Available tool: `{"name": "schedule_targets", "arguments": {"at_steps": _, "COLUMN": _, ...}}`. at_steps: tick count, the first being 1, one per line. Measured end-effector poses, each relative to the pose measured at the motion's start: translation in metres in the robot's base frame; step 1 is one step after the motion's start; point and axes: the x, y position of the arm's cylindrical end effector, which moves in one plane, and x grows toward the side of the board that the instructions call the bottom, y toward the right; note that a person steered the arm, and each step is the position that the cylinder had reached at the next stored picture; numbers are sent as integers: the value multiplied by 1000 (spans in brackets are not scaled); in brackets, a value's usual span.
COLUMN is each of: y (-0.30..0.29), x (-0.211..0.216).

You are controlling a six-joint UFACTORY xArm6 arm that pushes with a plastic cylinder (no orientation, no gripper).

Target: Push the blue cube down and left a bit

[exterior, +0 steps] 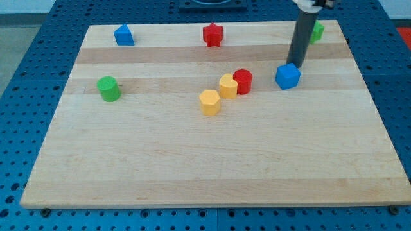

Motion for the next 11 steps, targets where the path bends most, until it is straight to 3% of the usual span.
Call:
{"name": "schedule_targets", "arguments": {"at_steps": 2, "y": 5, "x": 30}}
{"name": "schedule_targets", "arguments": {"at_steps": 4, "y": 29, "x": -2}}
{"name": "schedule_targets", "arguments": {"at_steps": 5, "y": 28, "x": 2}}
{"name": "schedule_targets", "arguments": {"at_steps": 7, "y": -11, "x": 4}}
{"name": "schedule_targets", "arguments": {"at_steps": 11, "y": -35, "x": 99}}
